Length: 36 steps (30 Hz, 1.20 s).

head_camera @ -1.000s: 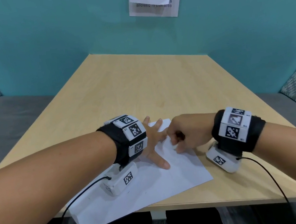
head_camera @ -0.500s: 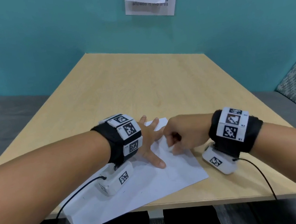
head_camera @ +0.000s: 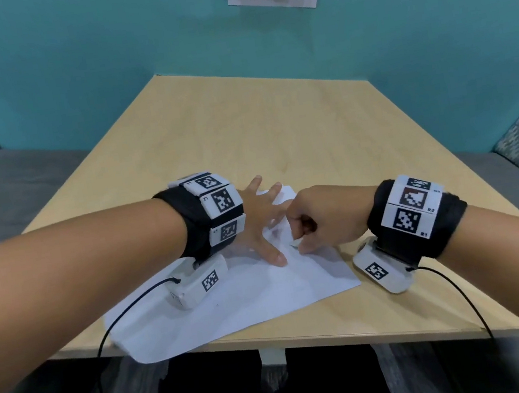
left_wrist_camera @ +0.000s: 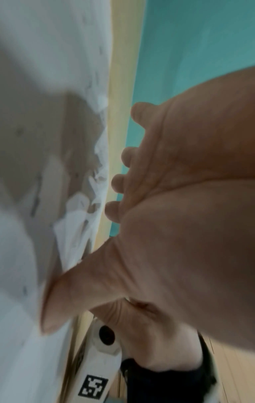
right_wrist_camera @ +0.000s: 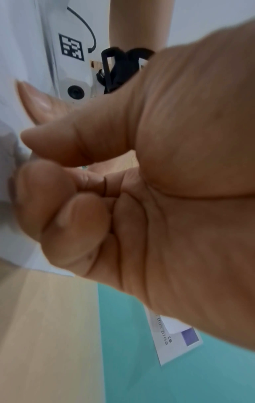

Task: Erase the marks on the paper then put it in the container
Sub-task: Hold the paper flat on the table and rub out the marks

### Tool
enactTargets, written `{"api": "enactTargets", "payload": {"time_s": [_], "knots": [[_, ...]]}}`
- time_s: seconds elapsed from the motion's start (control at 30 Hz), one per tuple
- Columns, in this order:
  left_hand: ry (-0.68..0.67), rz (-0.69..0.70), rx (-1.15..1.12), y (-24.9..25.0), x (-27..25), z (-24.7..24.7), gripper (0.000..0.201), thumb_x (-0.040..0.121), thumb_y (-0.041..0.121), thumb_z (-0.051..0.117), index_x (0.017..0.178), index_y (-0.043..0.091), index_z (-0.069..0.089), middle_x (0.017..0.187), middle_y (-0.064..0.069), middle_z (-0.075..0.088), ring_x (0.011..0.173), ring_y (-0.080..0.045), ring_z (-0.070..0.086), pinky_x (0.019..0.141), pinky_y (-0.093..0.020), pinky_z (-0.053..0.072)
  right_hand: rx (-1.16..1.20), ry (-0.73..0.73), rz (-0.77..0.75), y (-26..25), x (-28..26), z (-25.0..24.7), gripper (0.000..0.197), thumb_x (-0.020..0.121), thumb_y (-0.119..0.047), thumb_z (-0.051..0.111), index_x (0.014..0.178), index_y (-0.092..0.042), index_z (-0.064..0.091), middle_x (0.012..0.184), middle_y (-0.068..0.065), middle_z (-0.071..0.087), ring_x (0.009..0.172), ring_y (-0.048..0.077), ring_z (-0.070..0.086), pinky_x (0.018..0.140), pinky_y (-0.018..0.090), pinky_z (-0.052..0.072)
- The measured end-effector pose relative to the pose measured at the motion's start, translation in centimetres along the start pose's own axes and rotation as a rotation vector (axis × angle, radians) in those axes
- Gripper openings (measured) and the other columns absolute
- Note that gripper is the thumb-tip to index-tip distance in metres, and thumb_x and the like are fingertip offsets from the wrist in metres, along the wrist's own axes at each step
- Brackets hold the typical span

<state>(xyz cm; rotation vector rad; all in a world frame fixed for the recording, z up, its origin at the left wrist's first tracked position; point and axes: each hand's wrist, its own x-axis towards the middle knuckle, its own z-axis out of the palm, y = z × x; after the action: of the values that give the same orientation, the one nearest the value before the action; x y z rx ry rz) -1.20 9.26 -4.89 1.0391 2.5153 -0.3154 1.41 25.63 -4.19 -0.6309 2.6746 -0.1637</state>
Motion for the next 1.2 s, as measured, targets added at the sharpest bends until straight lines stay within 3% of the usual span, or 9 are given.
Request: {"api": "enactTargets", "payload": {"time_s": [0.13, 0.3, 0.43, 0.53, 0.63, 0.83, 0.97, 1.13, 1.2], "knots": [[-0.075, 0.007, -0.033, -0.2, -0.9, 0.4, 0.109, 0.078, 0.074, 0.059, 0.15, 0.046, -0.017, 0.164, -0.001, -0.02, 0.15, -0.031, -0.016, 0.116, -0.057, 0.001, -0.004, 0.007, 0.02, 0.1, 0.2, 0.0, 0.015, 0.083, -0.027, 0.073, 0.077, -0.023, 0.06, 0.069, -0.012, 0.058, 0.061, 0.007, 0.052, 0.057, 0.02, 0.04], [-0.098, 0.021, 0.002, -0.1, -1.1, 2.1, 0.122, 0.07, 0.079, 0.063, 0.148, 0.044, -0.024, 0.161, 0.0, -0.027, 0.149, -0.032, -0.019, 0.115, -0.061, 0.004, -0.016, 0.014, 0.027, -0.3, 0.1, 0.0, 0.013, 0.084, -0.029, 0.073, 0.085, -0.021, 0.063, 0.075, -0.011, 0.059, 0.069, 0.011, 0.054, 0.06, 0.02, 0.039], [-0.089, 0.029, 0.003, -0.1, -0.7, 2.7, 0.12, 0.069, 0.08, 0.063, 0.15, 0.045, -0.019, 0.16, -0.002, -0.029, 0.148, -0.036, -0.02, 0.114, -0.064, 0.005, 0.012, -0.078, -0.087, -2.0, -1.4, 1.0, 0.012, 0.083, -0.024, 0.072, 0.088, -0.017, 0.063, 0.072, -0.015, 0.055, 0.064, 0.002, 0.051, 0.058, 0.013, 0.039], [-0.088, 0.028, 0.002, -0.3, -0.6, 2.8, 0.12, 0.068, 0.08, 0.063, 0.149, 0.047, -0.019, 0.16, -0.003, -0.03, 0.148, -0.037, -0.02, 0.113, -0.065, 0.005, 0.023, -0.111, -0.114, -2.5, -1.6, 1.0, 0.016, 0.082, -0.024, 0.073, 0.093, -0.013, 0.068, 0.073, -0.013, 0.057, 0.063, 0.002, 0.051, 0.06, 0.016, 0.042], [-0.098, 0.02, 0.029, -0.2, -0.6, 2.7, 0.12, 0.069, 0.082, 0.061, 0.15, 0.045, -0.019, 0.16, -0.002, -0.029, 0.148, -0.036, -0.019, 0.113, -0.065, 0.005, -0.024, -0.023, -0.026, -1.2, -0.3, -0.3, 0.017, 0.081, -0.025, 0.074, 0.092, -0.013, 0.07, 0.076, -0.009, 0.061, 0.064, 0.004, 0.051, 0.065, 0.022, 0.041], [-0.104, 0.03, 0.007, 0.2, -1.0, 2.4, 0.103, 0.073, 0.077, 0.062, 0.154, 0.046, 0.006, 0.16, -0.003, -0.031, 0.147, -0.036, -0.022, 0.114, -0.064, 0.002, 0.052, -0.124, -0.129, -2.9, -0.9, 1.2, 0.012, 0.082, -0.023, 0.073, 0.087, -0.018, 0.063, 0.075, -0.012, 0.057, 0.065, 0.003, 0.051, 0.064, 0.021, 0.045], [-0.084, 0.023, 0.013, 0.0, -0.6, 2.8, 0.117, 0.069, 0.081, 0.061, 0.151, 0.047, -0.014, 0.16, -0.001, -0.03, 0.148, -0.037, -0.021, 0.114, -0.064, 0.001, 0.018, -0.005, -0.045, -1.1, 0.2, -0.4, 0.012, 0.08, -0.022, 0.075, 0.085, -0.013, 0.069, 0.069, -0.012, 0.057, 0.06, 0.003, 0.05, 0.059, 0.02, 0.04], [-0.109, 0.031, 0.003, 0.2, -1.0, 2.3, 0.103, 0.073, 0.077, 0.062, 0.153, 0.048, 0.004, 0.16, -0.003, -0.031, 0.147, -0.036, -0.023, 0.115, -0.062, -0.002, 0.053, -0.102, -0.128, -2.6, -0.7, 1.1, 0.011, 0.082, -0.024, 0.073, 0.085, -0.018, 0.064, 0.071, -0.014, 0.056, 0.064, 0.004, 0.051, 0.064, 0.022, 0.046], [-0.1, 0.031, 0.002, 0.0, -0.9, 2.5, 0.111, 0.07, 0.08, 0.062, 0.152, 0.048, -0.006, 0.16, -0.003, -0.03, 0.148, -0.036, -0.021, 0.114, -0.064, 0.002, 0.034, -0.068, -0.083, -1.9, -0.5, 0.4, 0.012, 0.081, -0.025, 0.075, 0.085, -0.018, 0.066, 0.072, -0.012, 0.058, 0.064, 0.006, 0.052, 0.064, 0.023, 0.046]]}}
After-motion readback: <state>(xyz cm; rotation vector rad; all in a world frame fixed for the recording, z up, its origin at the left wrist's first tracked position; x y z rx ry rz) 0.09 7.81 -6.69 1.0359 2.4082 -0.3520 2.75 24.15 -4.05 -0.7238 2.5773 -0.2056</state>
